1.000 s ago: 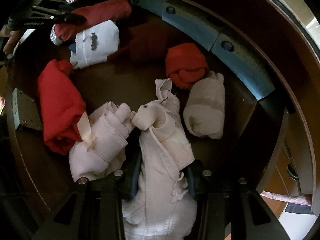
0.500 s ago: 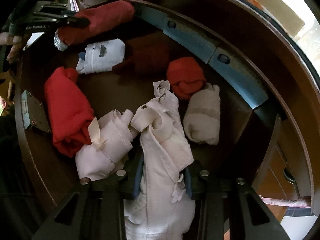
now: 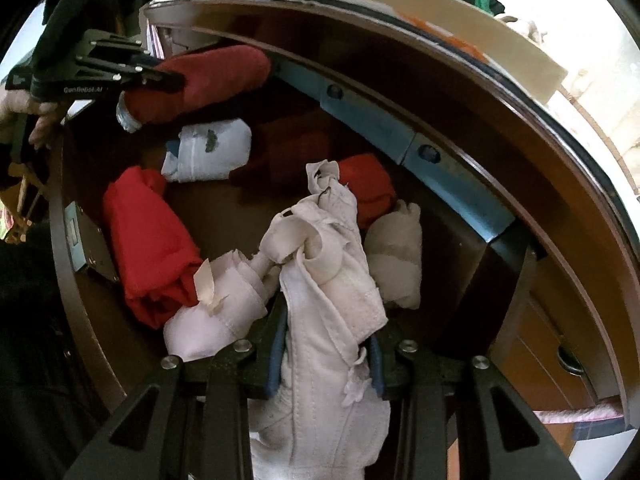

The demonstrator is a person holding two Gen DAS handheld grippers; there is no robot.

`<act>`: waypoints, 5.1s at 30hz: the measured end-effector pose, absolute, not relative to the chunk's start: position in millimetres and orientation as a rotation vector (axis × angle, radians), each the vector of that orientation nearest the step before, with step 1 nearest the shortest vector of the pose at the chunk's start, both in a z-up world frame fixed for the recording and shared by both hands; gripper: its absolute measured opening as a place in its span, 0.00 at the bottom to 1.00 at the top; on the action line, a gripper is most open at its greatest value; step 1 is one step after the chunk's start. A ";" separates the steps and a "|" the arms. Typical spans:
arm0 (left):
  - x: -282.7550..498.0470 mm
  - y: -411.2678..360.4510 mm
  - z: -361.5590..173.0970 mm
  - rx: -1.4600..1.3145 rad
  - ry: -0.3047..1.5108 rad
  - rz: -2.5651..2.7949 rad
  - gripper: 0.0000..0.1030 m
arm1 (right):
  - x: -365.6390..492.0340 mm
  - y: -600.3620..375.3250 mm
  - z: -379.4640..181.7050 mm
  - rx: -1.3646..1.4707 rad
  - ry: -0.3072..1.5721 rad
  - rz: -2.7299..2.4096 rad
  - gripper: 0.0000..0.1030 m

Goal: Take underwear out of drawer

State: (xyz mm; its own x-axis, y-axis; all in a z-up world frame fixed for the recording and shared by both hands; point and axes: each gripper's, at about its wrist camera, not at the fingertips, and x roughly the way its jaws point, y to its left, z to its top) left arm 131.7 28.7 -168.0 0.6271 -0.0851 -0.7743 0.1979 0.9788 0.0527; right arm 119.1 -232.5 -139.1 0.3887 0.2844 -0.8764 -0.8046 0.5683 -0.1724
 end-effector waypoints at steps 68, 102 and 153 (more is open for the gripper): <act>74.1 44.9 -132.5 0.034 0.582 -0.165 0.12 | 95.1 -267.6 -81.1 -0.444 0.564 0.788 0.35; 44.9 48.7 -96.4 -0.004 0.361 -0.136 0.12 | 85.4 -272.5 -53.8 -0.354 0.455 0.779 0.35; 100.4 68.0 -29.9 0.023 0.286 -0.123 0.08 | 123.3 -221.0 17.8 -0.284 0.456 0.818 0.35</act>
State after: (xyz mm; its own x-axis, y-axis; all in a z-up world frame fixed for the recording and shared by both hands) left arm 100.4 68.0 -29.9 0.9520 -0.1178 -0.2825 0.1243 0.9922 0.0054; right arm 123.3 -221.0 17.8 0.5955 0.6338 -0.4936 -0.7533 0.6540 -0.0690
